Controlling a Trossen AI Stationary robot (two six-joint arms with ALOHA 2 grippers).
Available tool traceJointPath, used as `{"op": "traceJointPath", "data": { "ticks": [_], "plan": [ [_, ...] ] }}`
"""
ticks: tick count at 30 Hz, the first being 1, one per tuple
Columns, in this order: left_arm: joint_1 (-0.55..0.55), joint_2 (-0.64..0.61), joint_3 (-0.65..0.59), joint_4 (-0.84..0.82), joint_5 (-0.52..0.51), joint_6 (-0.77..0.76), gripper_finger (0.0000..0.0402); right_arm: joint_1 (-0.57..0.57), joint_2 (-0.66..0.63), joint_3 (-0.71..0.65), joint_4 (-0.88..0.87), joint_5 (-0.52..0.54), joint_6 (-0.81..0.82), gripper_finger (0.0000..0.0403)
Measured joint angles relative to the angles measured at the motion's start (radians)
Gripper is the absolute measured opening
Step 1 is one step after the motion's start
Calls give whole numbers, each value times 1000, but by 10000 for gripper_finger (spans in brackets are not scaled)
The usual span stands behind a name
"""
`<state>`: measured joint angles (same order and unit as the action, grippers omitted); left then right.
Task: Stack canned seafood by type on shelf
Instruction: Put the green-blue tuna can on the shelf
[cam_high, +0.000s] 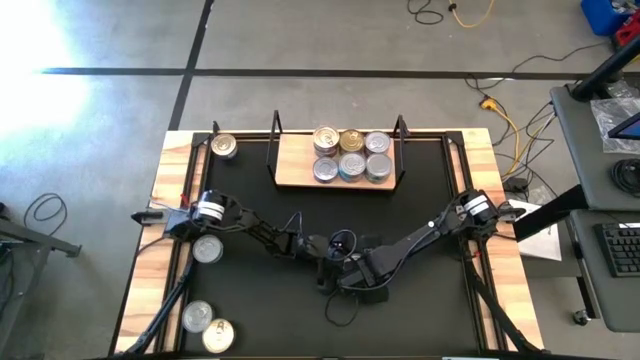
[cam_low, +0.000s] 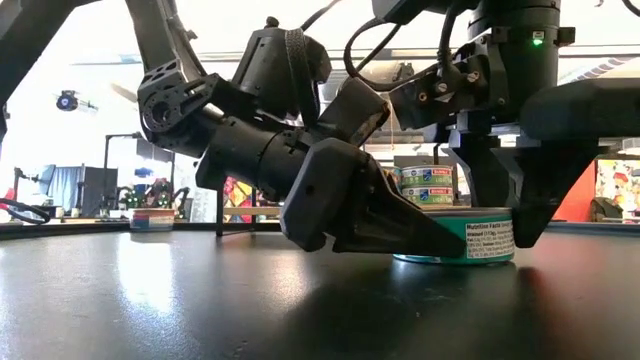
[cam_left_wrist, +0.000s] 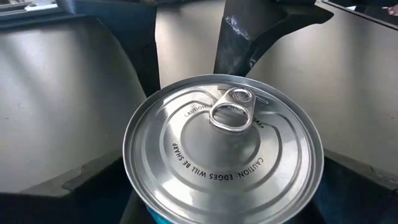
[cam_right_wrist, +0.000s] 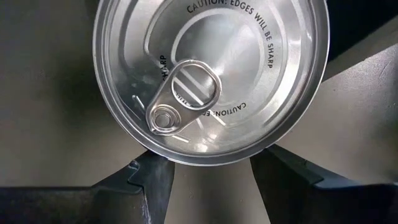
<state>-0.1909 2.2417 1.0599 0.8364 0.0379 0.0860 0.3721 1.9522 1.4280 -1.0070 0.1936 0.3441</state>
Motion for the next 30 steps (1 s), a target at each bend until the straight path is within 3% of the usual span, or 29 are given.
{"op": "traceJointPath", "data": {
  "ticks": [7,14,23,30],
  "plan": [
    [-4,-3,7,-25,-36,-38,394,-2,1,2,-8,-6,-1,194],
    [-43,-75,-17,-169,-157,-329,369,0,-12,8,6,15,32,194],
    [-171,-290,-159,-388,-684,-643,369,-14,-163,11,30,7,117,194],
    [-188,-488,-322,-394,-1033,-841,370,-67,-310,10,141,70,85,194]
  ]
}}
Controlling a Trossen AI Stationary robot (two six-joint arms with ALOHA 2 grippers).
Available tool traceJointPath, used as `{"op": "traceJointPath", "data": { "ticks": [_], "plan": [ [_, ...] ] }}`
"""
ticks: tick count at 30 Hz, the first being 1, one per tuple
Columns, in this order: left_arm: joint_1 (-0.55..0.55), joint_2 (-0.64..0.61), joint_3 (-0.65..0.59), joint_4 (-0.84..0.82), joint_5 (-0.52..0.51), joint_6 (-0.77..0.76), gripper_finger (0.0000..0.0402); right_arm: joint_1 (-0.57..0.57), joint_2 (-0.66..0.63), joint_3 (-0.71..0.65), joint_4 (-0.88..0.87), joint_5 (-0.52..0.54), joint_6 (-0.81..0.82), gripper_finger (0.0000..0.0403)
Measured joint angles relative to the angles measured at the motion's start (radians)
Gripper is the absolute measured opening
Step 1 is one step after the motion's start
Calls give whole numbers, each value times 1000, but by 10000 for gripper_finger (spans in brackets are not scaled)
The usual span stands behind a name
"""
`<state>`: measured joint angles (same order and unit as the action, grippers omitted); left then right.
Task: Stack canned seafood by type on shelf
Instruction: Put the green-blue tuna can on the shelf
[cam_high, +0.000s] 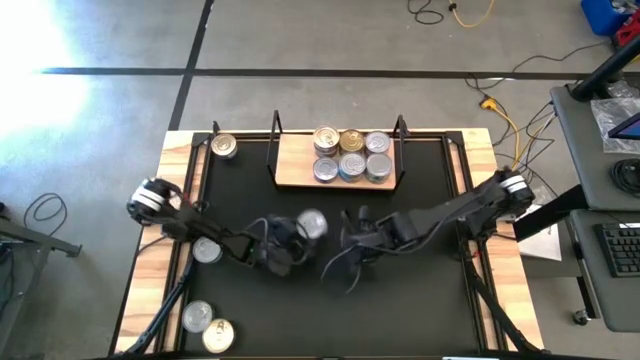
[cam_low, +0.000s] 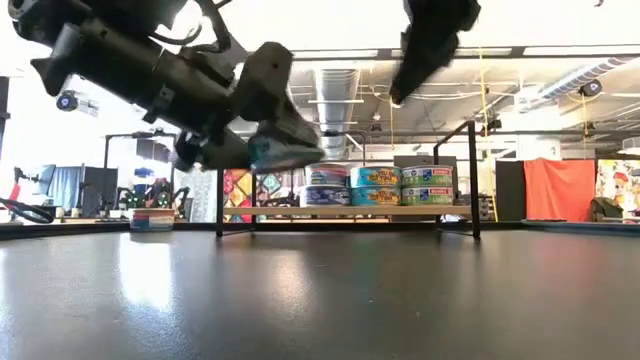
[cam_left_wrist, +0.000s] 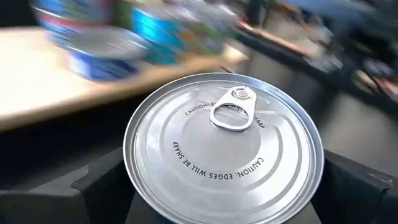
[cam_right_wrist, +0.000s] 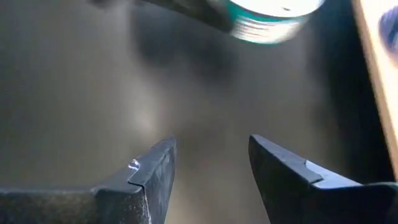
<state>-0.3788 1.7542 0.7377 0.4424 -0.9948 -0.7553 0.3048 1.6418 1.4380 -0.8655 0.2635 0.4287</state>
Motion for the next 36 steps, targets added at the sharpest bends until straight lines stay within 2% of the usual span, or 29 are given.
{"op": "traceJointPath", "data": {
  "ticks": [2,7,9,14,17,21,26,32,36],
  "plan": [
    [25,-45,-33,-4,-56,-12,371,-18,-17,-1,63,14,-48,194],
    [109,-110,-81,-1,-57,83,372,-112,-30,-2,274,32,-194,192],
    [139,-121,-100,-16,-57,81,372,-165,-27,-4,341,2,-248,188],
    [192,-142,-137,-16,-62,-39,372,-319,-27,-4,487,-155,-349,158],
    [220,-137,-143,-19,-72,-74,372,-396,-8,10,523,-245,-399,131],
    [279,-132,-143,-27,-59,-91,373,-470,88,55,528,-397,-445,85],
    [330,-132,-144,-41,20,-37,373,-534,220,139,516,-429,-456,21],
    [336,-132,-144,-47,34,3,373,-594,314,259,533,-497,-519,10],
    [377,-115,-143,-49,44,-32,373,-627,421,332,524,-596,-512,9]
  ]
}}
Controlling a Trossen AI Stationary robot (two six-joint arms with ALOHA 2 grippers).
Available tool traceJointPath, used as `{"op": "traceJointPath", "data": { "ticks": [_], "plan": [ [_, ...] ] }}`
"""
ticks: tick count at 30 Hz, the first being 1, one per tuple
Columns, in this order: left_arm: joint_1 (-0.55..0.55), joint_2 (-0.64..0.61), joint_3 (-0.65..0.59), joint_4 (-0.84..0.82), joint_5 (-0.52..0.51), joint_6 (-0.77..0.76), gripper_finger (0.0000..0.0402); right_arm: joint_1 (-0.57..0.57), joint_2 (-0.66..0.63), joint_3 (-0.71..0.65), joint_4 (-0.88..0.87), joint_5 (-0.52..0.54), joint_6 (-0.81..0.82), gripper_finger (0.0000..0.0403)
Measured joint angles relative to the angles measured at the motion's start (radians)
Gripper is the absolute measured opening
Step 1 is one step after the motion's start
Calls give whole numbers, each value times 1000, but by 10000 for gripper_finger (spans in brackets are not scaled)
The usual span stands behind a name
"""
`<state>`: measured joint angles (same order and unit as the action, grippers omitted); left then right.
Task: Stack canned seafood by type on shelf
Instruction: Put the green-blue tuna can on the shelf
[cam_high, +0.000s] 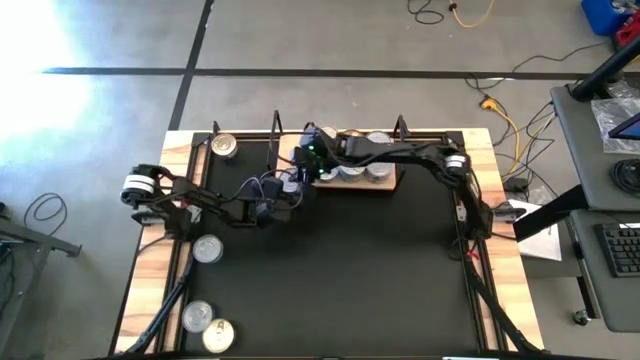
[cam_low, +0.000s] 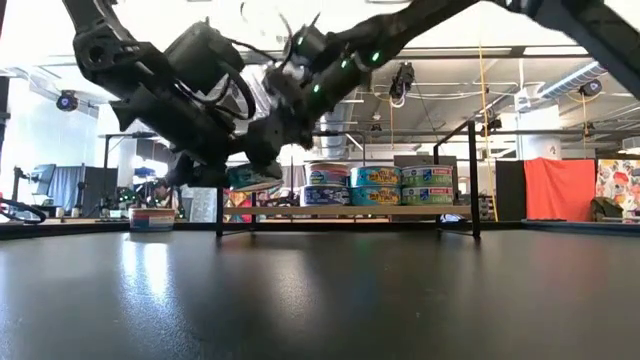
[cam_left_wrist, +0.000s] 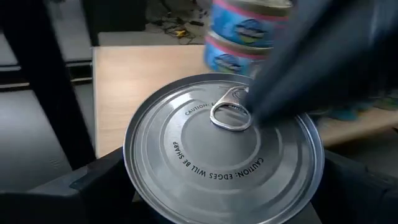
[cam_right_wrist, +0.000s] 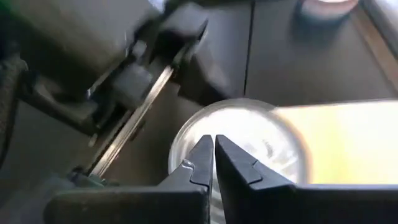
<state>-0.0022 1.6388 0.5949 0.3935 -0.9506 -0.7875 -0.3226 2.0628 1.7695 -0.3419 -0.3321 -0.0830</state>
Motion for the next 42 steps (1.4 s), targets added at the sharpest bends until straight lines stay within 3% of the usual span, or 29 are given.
{"op": "traceJointPath", "data": {
  "ticks": [12,24,29,42],
  "plan": [
    [62,59,30,-13,68,-30,396,-35,191,203,-169,-41,-73,9],
    [64,59,31,-11,77,-38,399,-71,193,206,-218,11,-100,9],
    [85,61,43,-12,160,-37,400,-75,193,205,-230,19,-95,9],
    [91,67,50,-55,171,1,400,-75,195,203,-228,17,-117,9]
  ]
}}
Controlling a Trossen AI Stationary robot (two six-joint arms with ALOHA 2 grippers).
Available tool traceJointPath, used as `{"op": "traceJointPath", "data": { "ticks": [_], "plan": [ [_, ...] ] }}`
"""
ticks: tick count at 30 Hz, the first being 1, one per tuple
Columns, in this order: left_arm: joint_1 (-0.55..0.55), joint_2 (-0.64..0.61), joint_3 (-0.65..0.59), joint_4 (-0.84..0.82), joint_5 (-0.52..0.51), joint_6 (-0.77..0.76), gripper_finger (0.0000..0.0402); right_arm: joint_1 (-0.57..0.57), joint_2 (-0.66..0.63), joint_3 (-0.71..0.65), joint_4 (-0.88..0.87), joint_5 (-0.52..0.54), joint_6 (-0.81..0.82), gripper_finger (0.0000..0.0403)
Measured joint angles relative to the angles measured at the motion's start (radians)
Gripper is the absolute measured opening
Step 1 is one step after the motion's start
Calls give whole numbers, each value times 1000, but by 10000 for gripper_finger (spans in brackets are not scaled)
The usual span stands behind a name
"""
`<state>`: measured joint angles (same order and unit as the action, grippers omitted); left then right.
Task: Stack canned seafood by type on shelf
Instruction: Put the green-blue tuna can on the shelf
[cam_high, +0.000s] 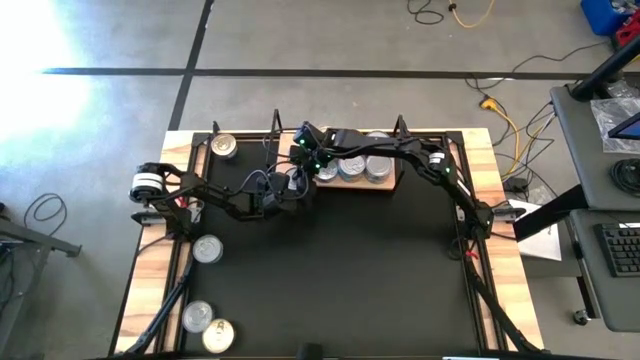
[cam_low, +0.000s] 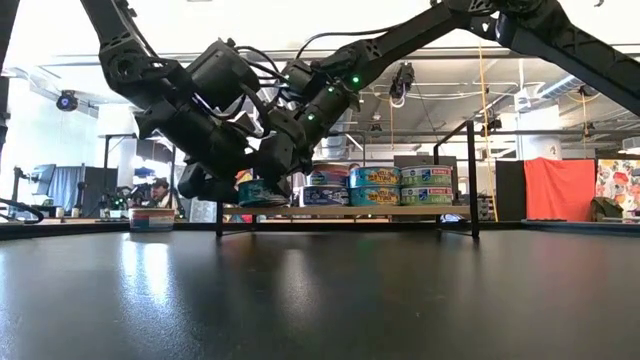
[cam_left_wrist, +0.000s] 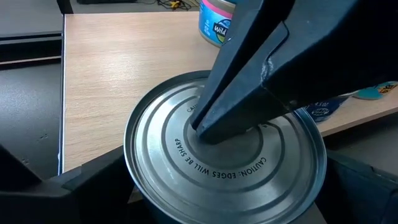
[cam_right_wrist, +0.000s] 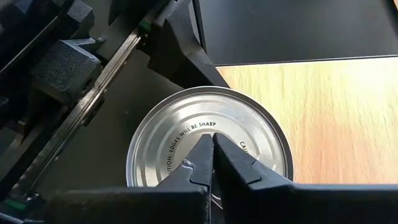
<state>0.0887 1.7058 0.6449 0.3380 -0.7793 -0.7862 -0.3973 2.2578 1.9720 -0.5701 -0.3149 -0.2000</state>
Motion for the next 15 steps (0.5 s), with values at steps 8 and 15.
{"op": "traceJointPath", "data": {
  "ticks": [8,15],
  "plan": [
    [-1,-9,18,-74,6,-7,400,0,0,0,-9,1,-42,9],
    [-5,-8,177,-449,30,-8,400,7,1,0,-20,1,-102,9]
  ]
}}
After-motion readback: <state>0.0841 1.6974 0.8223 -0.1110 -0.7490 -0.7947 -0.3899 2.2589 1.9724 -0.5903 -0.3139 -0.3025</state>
